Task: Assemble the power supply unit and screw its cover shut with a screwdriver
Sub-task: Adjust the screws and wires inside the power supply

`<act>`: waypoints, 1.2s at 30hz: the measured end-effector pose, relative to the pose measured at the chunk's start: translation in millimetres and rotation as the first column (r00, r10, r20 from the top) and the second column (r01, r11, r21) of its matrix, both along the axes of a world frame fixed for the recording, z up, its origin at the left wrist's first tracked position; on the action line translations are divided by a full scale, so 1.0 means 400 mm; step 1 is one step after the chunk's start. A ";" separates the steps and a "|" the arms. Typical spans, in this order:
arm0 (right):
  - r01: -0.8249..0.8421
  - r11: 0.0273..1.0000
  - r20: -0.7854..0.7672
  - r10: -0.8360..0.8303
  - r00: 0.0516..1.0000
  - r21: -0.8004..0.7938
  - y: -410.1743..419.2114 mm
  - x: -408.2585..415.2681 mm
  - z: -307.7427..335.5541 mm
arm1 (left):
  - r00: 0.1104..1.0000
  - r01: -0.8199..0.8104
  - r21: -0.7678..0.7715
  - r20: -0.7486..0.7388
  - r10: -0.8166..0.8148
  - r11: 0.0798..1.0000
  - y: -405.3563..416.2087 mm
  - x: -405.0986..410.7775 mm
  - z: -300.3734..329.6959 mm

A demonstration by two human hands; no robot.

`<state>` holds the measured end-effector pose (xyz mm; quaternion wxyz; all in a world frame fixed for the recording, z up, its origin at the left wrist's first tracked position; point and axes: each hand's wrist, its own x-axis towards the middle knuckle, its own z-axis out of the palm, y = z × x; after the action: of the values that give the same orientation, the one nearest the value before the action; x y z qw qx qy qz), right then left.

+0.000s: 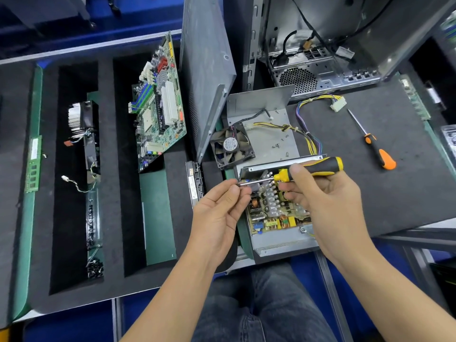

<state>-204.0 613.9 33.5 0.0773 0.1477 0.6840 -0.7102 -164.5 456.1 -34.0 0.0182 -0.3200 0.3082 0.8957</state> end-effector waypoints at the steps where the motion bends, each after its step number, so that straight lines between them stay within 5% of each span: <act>1: 0.002 1.000 -0.008 -0.002 1.000 0.016 -0.001 -0.001 -0.002 | 1.000 -0.006 0.004 -0.004 0.006 1.000 0.000 -0.001 0.000; 8: 0.008 0.997 -0.039 -0.005 0.999 0.083 -0.004 -0.015 -0.006 | 0.999 0.026 -0.029 -0.047 -0.027 0.999 0.007 0.004 -0.013; 13: -0.032 0.973 -0.156 0.070 0.985 0.230 -0.011 -0.028 0.008 | 0.997 0.020 -0.247 0.081 0.000 0.969 0.005 0.026 -0.024; 23: -0.175 0.742 -0.309 0.466 0.829 0.647 -0.042 -0.064 -0.014 | 0.958 0.286 -0.638 0.197 -0.208 0.715 0.024 0.012 -0.053; 27: -0.222 0.724 -0.280 0.503 0.818 0.653 -0.042 -0.083 -0.019 | 0.920 0.385 -0.700 0.239 -0.310 0.602 0.019 0.007 -0.062; 36: -0.280 0.668 -0.243 0.577 0.780 0.690 -0.043 -0.071 -0.024 | 0.920 0.371 -0.746 0.214 -0.328 0.553 0.022 -0.001 -0.058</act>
<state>-232.4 596.8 23.8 0.0367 -0.1709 0.8911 -0.4188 -165.1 465.0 -57.4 0.0639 -0.2508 0.7190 0.6451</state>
